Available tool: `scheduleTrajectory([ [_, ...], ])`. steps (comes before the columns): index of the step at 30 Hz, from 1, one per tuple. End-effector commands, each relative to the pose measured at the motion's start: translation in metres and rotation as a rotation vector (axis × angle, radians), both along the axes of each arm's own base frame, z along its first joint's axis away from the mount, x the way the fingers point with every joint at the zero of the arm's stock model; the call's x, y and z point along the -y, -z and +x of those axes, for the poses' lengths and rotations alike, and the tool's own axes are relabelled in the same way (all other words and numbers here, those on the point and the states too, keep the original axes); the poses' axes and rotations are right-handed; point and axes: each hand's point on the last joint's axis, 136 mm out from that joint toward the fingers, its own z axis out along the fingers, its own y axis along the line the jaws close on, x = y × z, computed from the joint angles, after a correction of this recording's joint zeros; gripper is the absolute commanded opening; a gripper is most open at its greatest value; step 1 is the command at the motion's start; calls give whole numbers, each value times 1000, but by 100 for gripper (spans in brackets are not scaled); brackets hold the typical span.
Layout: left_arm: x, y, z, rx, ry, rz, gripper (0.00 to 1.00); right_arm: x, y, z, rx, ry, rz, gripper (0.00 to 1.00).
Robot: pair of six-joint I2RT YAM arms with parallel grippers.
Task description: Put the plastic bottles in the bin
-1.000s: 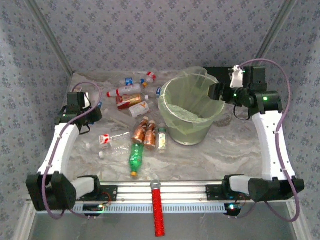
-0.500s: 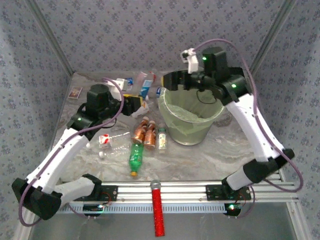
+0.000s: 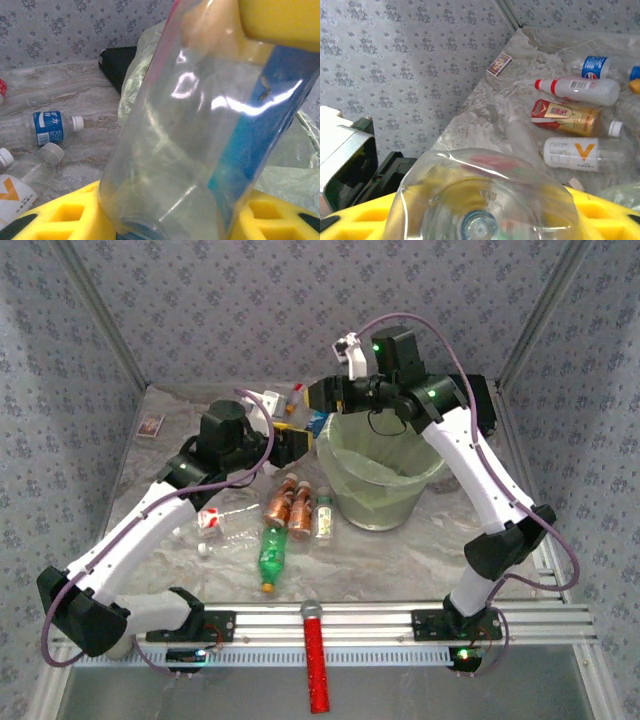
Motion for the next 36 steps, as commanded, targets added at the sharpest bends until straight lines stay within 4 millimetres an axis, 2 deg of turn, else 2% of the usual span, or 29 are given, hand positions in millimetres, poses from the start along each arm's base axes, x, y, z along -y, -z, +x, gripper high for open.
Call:
scheduleTrajectory([
  [1,5,-32,0,77,18,-55,51,4,-10,-5,36,-4,-11,47],
  [5,2,-41,-6,90,22,-66,82,23,-21,-1,84,49,-30,43],
  [7,-4,-43,-10,95,8,-54,92,42,-32,1,115,94,-34,42],
  [9,-15,-41,-13,92,-21,-28,97,66,-45,3,142,155,-29,41],
  [12,-35,-31,-13,64,-80,-12,99,97,-59,1,171,232,-28,39],
  [15,-51,-17,-8,10,-127,-28,99,127,-57,5,175,312,-73,38],
  [18,-59,-3,-5,-37,-152,-28,98,153,-35,12,145,380,-185,37],
  [21,-70,9,-6,-66,-185,6,98,167,-7,21,110,421,-303,35],
  [23,-85,18,-3,-90,-243,36,97,167,15,25,78,421,-376,34],
  [28,-128,47,4,-186,-396,105,96,151,75,27,-2,346,-557,33],
  [31,-140,58,5,-215,-429,122,95,150,108,29,-53,344,-627,33],
  [36,-155,74,10,-254,-468,151,95,162,156,28,-141,362,-678,33],
])
